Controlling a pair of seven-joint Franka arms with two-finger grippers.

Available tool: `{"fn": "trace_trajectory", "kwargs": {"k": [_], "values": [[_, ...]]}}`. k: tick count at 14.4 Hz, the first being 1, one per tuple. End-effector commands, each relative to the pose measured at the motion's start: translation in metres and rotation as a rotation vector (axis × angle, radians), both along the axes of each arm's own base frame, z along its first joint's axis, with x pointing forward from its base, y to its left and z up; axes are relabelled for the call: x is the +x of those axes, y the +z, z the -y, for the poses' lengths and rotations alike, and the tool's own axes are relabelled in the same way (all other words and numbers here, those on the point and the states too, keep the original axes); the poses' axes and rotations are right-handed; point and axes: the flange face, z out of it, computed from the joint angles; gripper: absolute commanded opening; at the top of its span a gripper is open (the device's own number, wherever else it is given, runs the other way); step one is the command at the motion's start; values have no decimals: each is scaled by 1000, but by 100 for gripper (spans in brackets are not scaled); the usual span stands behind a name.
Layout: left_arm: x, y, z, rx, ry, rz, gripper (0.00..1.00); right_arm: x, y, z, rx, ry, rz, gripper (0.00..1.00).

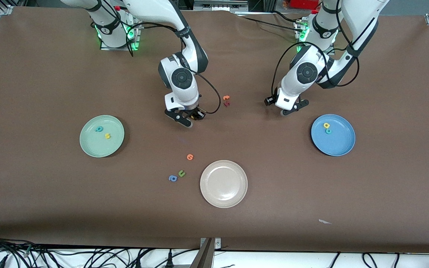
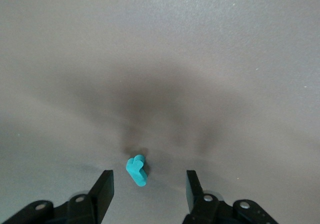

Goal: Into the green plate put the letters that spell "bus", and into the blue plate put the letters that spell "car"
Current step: 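Pick the u with the right gripper while the left gripper picks teal piece, then drop the u on the green plate while the left gripper drops its letter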

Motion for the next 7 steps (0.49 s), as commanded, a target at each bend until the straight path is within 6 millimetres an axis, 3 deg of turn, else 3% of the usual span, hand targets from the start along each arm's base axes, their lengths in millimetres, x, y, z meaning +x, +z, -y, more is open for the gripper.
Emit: {"fn": "trace_trajectory", "kwargs": {"k": [1,4,7], "values": [[-1,-7,-9,10,-7,10,67,-1,13,-1,8,7,-17,16],[-2,-12,-11,10,-6,-2,67,23,54,33,-5,70,-72,16],[-2,-12,-10,8,-2,0,65,52,88,89,-18,151,-131,16]]}}
